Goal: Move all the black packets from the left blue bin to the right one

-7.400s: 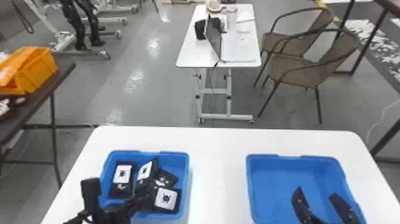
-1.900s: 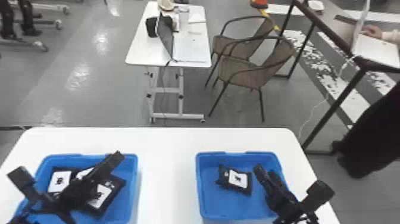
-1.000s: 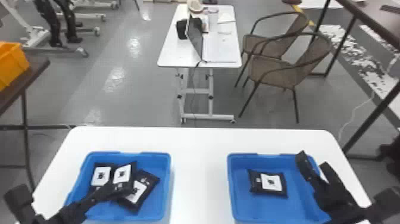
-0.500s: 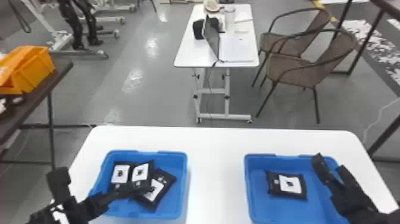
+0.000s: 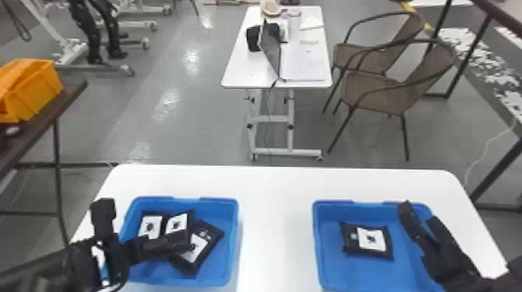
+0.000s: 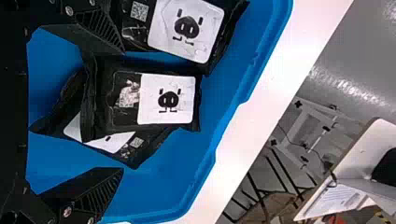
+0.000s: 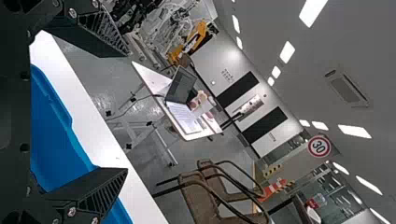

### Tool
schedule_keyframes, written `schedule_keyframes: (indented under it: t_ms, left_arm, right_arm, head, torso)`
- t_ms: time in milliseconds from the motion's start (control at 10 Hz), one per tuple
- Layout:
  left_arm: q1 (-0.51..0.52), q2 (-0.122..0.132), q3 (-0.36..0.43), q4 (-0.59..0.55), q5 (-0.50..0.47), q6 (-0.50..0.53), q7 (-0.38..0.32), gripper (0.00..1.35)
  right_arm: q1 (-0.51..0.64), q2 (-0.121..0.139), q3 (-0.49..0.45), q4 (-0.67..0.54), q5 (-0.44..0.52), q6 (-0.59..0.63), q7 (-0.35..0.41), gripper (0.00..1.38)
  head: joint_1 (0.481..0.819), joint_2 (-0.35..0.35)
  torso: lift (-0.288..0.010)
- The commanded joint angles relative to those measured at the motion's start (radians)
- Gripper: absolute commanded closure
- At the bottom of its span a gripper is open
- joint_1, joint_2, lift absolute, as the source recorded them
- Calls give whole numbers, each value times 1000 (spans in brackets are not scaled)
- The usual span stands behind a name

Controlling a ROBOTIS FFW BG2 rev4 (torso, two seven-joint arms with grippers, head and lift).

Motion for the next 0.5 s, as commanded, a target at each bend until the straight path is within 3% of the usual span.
schedule_keyframes:
  t_ms: [0,100,200,300,400]
  left_arm:
    - [-45,22,-48,43,-33,13,8,139]
    - [-56,1,-27,43,-64,18,10,167]
    - [-69,-15,-1,43,-91,56,10,291]
    - [-83,-8,-4,55,-122,96,8,479]
    - [-94,8,-27,85,-119,99,10,525]
  right_arm:
    - [-2,1,4,7,-11,0,4,144]
    - [-3,1,4,9,-16,0,6,144]
    - [-3,1,4,13,-25,0,9,144]
    - [-3,1,4,15,-27,0,10,144]
    - [-3,1,4,16,-33,0,12,144]
  head:
    - [695,62]
    - [695,59]
    - [695,62]
    - [695,64]
    - [695,66]
  torso:
    - [0]
    - [0]
    - [0]
    - [0]
    - [0]
